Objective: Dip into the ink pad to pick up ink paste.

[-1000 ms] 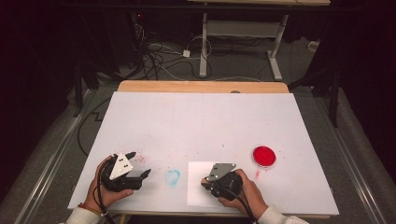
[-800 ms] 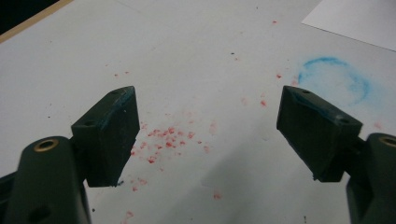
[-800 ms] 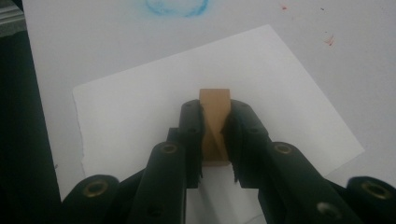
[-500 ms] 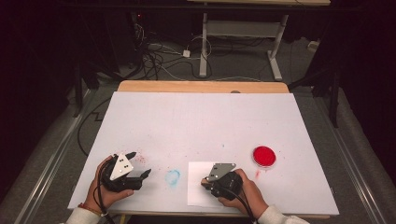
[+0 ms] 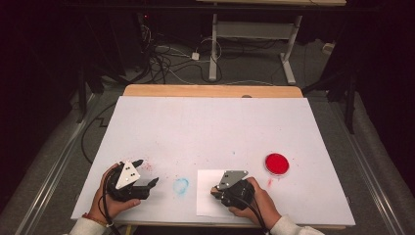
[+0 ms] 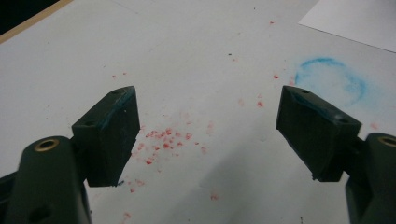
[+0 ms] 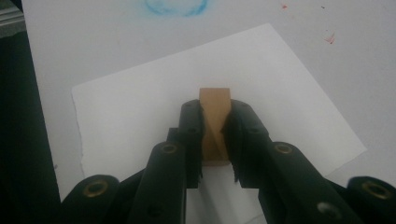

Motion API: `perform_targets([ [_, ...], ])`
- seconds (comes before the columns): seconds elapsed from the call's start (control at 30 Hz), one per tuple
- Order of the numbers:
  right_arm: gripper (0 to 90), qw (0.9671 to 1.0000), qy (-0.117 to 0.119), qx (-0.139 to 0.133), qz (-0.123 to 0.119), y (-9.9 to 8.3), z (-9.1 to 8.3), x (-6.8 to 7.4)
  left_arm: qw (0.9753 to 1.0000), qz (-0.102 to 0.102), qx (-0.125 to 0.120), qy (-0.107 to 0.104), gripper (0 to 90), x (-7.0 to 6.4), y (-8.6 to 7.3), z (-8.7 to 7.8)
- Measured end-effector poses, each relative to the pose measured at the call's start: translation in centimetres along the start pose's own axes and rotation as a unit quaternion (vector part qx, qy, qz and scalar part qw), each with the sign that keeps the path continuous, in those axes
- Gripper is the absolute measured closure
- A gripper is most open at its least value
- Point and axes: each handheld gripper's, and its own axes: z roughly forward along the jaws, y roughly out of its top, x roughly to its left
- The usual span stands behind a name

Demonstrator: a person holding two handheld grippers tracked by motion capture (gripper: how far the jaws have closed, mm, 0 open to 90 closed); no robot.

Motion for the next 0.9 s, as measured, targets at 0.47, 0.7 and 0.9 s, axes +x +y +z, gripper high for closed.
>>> perform_targets([
  [0.47, 76.4, 1.0, 0.0, 0.008, 0.002, 0.1, -0.1, -0.1, 1.0, -0.006, 0.005, -0.002, 21.1, 0.0, -0.1, 0.0],
  [0.7, 76.5, 0.9996, -0.017, -0.018, -0.011, 0.4, -1.6, -0.1, 0.9999, -0.009, 0.001, -0.004, 21.1, 0.1, 0.0, 0.0],
  [0.9, 76.5, 0.9988, -0.023, -0.043, -0.005, 0.7, -3.3, -0.5, 1.0, -0.002, 0.0, -0.003, 21.1, 0.1, 0.0, 0.0],
])
